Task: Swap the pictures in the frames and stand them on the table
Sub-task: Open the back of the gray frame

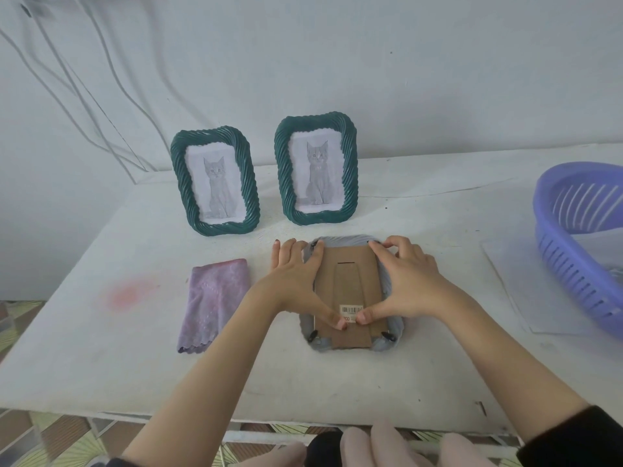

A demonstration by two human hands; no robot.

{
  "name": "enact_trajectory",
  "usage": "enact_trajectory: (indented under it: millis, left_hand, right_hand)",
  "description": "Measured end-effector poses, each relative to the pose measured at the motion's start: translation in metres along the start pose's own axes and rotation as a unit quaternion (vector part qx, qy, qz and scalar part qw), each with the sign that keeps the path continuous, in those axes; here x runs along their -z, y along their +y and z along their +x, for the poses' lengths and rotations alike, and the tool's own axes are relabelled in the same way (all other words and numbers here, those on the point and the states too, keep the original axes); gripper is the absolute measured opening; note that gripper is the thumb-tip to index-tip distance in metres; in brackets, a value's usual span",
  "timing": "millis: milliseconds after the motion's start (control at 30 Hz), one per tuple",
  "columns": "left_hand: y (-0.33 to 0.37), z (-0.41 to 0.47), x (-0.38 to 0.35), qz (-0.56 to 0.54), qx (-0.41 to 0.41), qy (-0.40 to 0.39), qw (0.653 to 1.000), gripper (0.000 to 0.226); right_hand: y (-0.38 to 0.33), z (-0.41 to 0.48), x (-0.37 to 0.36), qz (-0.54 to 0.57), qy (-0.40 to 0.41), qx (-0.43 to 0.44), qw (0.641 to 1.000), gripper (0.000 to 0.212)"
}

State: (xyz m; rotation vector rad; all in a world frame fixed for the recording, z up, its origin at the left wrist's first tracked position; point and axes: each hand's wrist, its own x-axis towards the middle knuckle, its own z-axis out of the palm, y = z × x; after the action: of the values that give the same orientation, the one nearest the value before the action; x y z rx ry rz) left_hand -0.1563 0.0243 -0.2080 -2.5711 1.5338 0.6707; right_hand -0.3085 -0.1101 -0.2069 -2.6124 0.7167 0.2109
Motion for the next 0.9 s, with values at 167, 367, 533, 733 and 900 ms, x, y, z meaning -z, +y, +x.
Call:
enact_trajectory:
  millis: [167,367,533,733,900]
  left_hand:
    - [-0.001,0.004,-0.001,-0.013,0.001,0.001,1.000,0.142]
    - [-0.011,-0.009,-0.027,-0.114,-0.038,0.110,0.987,0.132]
    - [-0.014,-0.035,-0.054,-0.199,-0.061,0.217,0.954,0.110]
    - [-0.015,-0.068,-0.071,-0.250,-0.105,0.289,0.918,0.079]
    - [-0.016,-0.077,-0.080,-0.309,-0.085,0.337,0.885,0.038]
  right_hand:
    - [-0.003,0.002,0.005,-0.011,-0.022,-0.011,1.000,0.130]
    - [0.004,-0.010,-0.009,0.025,0.042,0.019,0.999,0.118]
    - [0.011,-0.040,-0.032,0.165,0.092,0.053,0.980,0.093]
    - [0.027,-0.070,-0.053,0.209,0.150,0.092,0.962,0.059]
    - [0.029,-0.075,-0.062,0.225,0.183,0.110,0.951,0.035]
